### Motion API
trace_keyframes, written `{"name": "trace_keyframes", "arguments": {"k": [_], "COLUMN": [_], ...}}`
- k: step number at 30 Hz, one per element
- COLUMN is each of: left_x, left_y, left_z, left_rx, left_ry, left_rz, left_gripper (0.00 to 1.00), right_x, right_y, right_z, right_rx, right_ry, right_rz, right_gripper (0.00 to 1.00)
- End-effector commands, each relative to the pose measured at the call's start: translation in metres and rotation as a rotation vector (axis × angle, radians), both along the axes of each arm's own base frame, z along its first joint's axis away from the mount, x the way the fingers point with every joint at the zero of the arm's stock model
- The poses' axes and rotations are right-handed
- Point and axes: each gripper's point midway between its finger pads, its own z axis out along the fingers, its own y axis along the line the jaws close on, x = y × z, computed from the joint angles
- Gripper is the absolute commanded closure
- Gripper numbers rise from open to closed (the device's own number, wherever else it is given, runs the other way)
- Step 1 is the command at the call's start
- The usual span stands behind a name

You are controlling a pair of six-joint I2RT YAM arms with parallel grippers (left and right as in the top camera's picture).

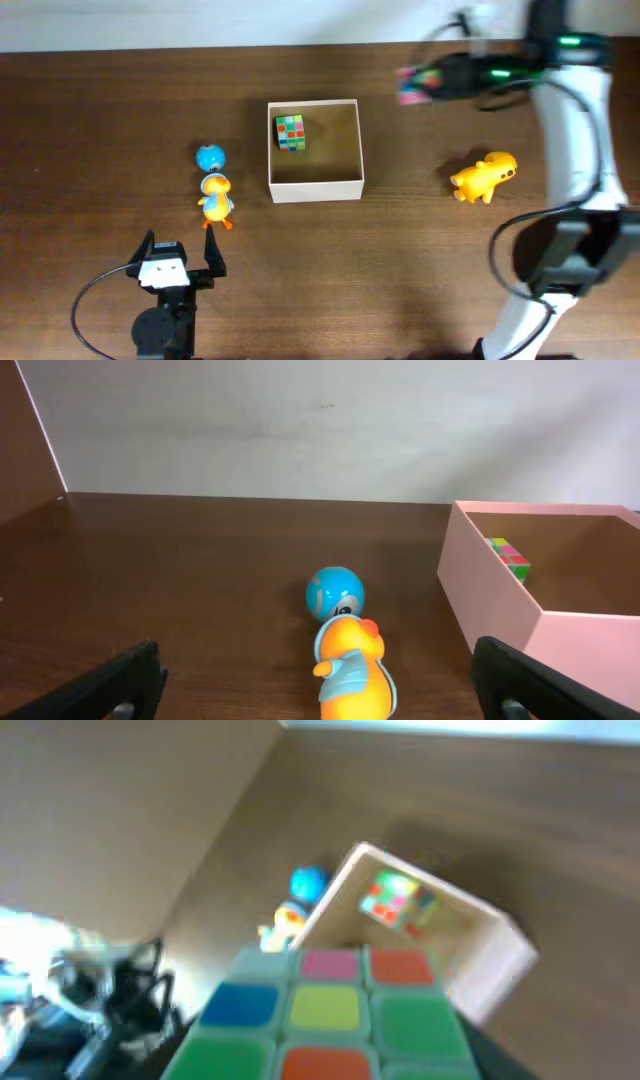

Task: Pack container
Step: 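Carry the second cube into the box beside the first cube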

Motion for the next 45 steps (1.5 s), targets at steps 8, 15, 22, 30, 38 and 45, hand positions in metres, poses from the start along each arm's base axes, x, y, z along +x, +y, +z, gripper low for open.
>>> {"name": "trace_keyframes", "arguments": {"k": [8,15,22,30,38,45], "left_x": [0.0,0.0,0.0,0.0,0.0,0.0], "left_y": [0.0,0.0,0.0,0.0,0.0,0.0], "left_z": [0.0,0.0,0.0,0.0,0.0,0.0], "left_rx": [0.013,0.013,0.013,0.013,0.013,0.013], "left_ry": [-0.004,-0.004,-0.004,-0.004,-0.004,-0.004], "left_rz": [-0.002,-0.002,-0.002,-0.002,-0.002,-0.002], "left_gripper": [0.01,0.01,0.01,0.01,0.01,0.01], "right_x": [0.026,0.032,0.038,0.045,0.058,0.065], "right_y": [0.12,0.133,0.127,0.12,0.111,0.125], "right_z": [-0.039,-0.095,-0.155,-0.184,-0.204,-0.204], "right_rx": [-0.531,-0.712,-0.783,-0.817,-0.816,-0.759], "right_ry": [-0.132,-0.117,-0.01,0.023,0.033,0.011], "right_rz": [-0.324,-0.378,-0.385,-0.389,-0.41,-0.392], "right_gripper": [0.5,0.5,0.5,0.5,0.49,0.32]}}
